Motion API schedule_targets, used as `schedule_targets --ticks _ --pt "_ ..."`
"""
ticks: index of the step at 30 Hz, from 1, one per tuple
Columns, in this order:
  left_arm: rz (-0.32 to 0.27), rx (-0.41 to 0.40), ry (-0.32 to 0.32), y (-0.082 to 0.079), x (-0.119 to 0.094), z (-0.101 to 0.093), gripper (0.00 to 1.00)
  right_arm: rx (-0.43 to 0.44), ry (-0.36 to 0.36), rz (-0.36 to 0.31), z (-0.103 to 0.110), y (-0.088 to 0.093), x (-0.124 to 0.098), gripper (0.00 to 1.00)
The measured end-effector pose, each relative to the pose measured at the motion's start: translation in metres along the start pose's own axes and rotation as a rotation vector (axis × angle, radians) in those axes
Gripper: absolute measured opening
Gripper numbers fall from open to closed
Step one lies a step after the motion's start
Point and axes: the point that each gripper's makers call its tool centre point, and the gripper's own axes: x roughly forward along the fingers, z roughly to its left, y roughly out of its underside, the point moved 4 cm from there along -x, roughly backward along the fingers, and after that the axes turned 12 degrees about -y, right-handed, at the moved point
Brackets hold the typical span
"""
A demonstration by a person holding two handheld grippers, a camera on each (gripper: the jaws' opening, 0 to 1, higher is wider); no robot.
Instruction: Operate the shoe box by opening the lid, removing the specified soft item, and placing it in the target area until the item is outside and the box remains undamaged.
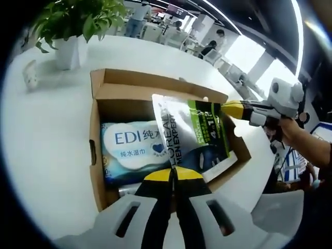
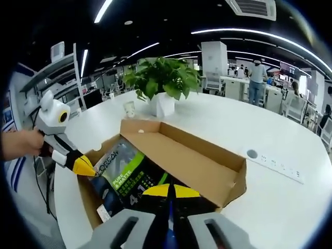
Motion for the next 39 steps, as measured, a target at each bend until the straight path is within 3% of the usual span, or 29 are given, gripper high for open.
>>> schedule_targets --ticks 23,39 --pt "-0.072 0.007 0.024 -0.025 -0.023 -0.011 0.00 -0.052 0.017 -0.053 0.006 -0.034 -0.028 0.00" --pt "-0.092 0.034 0.070 -0.041 -0.026 -0.041 0.00 -0.063 0.065 -0.081 -0.005 -0.042 -0.060 0.00"
